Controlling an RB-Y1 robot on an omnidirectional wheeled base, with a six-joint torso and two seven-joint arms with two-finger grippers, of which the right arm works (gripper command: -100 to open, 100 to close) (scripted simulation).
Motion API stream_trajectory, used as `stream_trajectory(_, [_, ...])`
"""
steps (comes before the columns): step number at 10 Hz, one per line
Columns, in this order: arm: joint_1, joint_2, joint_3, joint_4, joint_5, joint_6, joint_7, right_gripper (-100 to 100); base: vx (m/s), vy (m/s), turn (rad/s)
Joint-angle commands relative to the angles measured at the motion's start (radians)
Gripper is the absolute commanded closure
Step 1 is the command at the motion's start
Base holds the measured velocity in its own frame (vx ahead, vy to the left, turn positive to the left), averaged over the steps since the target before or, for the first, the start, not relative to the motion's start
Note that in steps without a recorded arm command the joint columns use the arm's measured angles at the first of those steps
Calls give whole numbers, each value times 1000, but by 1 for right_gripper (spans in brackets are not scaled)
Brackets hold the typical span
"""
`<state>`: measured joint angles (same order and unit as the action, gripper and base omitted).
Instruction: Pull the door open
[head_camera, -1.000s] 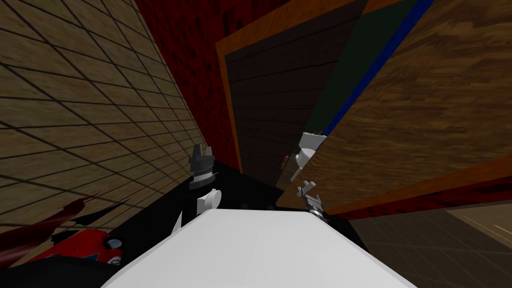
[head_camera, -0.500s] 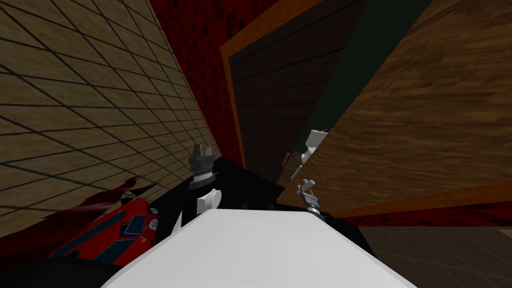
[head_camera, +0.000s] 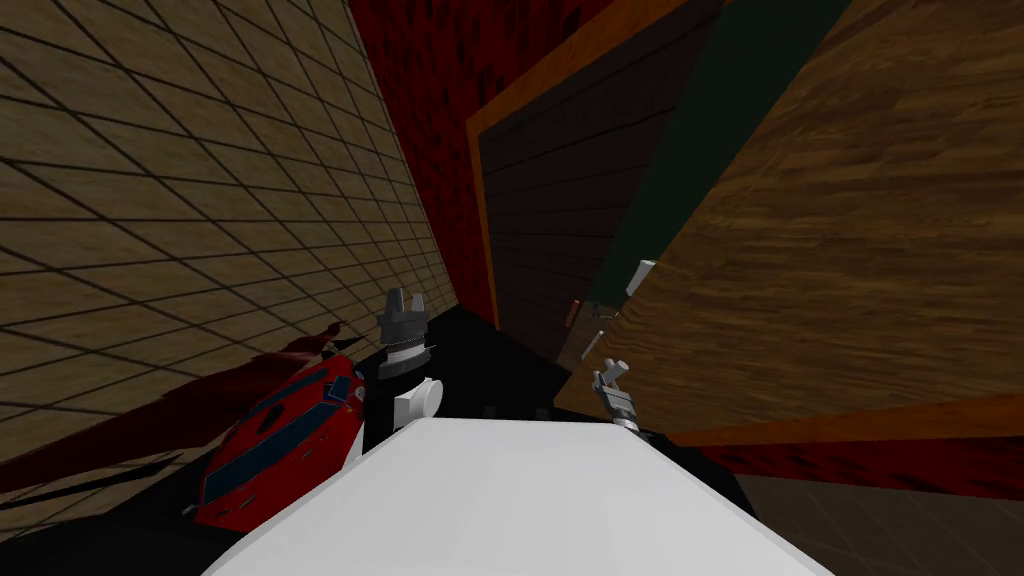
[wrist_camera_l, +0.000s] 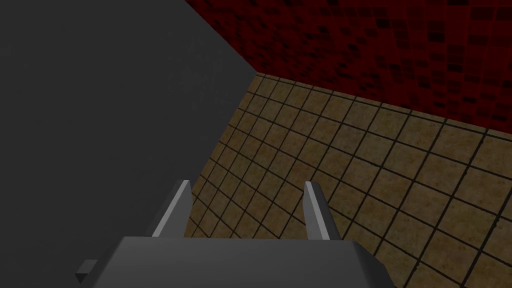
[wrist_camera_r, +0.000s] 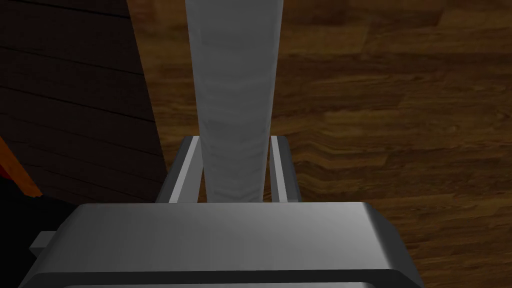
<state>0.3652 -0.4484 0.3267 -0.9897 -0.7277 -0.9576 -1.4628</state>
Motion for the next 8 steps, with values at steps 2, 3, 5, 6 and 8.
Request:
stream_trajectory(2, [11,-38,37,-6,21,-42,-43,100,-229,-101,225])
stream_trajectory(3, [12,-51,60,-9,34,-61,-63,100,-209,-54,261])
stream_trajectory(5, [13,-67,87,-12,49,-84,-87,100,-233,-62,172])
stream_trajectory(6, [10,-58,82,-5,45,-73,-80,100,-91,-29,51])
stream_trajectory(8, [10,-71,101,8,60,-92,-105,100,-200,-40,168])
